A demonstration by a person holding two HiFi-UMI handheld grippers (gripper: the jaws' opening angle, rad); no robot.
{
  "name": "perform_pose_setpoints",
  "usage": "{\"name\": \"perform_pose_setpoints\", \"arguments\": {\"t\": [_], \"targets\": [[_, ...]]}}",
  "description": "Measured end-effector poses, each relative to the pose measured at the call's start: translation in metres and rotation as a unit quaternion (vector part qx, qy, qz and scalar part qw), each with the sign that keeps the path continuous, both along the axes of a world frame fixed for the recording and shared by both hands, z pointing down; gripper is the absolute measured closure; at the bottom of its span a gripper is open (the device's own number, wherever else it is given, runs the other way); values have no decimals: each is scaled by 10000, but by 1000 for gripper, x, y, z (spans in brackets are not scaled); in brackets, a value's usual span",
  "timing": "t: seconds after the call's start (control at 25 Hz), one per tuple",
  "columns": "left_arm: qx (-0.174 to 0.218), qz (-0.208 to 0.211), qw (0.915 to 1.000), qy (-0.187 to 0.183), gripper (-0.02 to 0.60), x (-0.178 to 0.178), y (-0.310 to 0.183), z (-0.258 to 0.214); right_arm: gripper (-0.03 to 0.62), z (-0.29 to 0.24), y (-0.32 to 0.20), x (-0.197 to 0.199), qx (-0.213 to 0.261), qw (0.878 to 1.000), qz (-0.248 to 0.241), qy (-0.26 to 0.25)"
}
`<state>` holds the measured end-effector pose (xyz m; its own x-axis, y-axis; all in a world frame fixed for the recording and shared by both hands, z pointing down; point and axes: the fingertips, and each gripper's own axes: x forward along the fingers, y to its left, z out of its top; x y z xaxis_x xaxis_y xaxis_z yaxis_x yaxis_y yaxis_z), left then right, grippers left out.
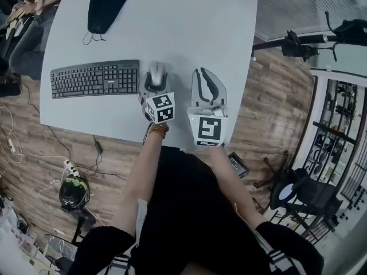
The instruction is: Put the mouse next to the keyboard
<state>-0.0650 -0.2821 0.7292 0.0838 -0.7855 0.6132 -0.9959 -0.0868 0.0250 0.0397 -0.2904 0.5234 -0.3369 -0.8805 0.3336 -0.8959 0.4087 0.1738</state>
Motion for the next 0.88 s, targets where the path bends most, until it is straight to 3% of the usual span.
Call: {"name": "perform_pose_setpoints", "arguments": {"t": [0.4,0.68,0.88], "targets": [[-158,60,9998,-97,285,-3,10,13,565,1,4,-5,-29,10000,-20,21],[-255,120,9985,-480,282,-9,15,19,565,-4,12,-11,6,10000,-48,10],[-255,128,9981,-551,279,-9,15,20,565,-11,16,-7,83,10000,8,35]]}}
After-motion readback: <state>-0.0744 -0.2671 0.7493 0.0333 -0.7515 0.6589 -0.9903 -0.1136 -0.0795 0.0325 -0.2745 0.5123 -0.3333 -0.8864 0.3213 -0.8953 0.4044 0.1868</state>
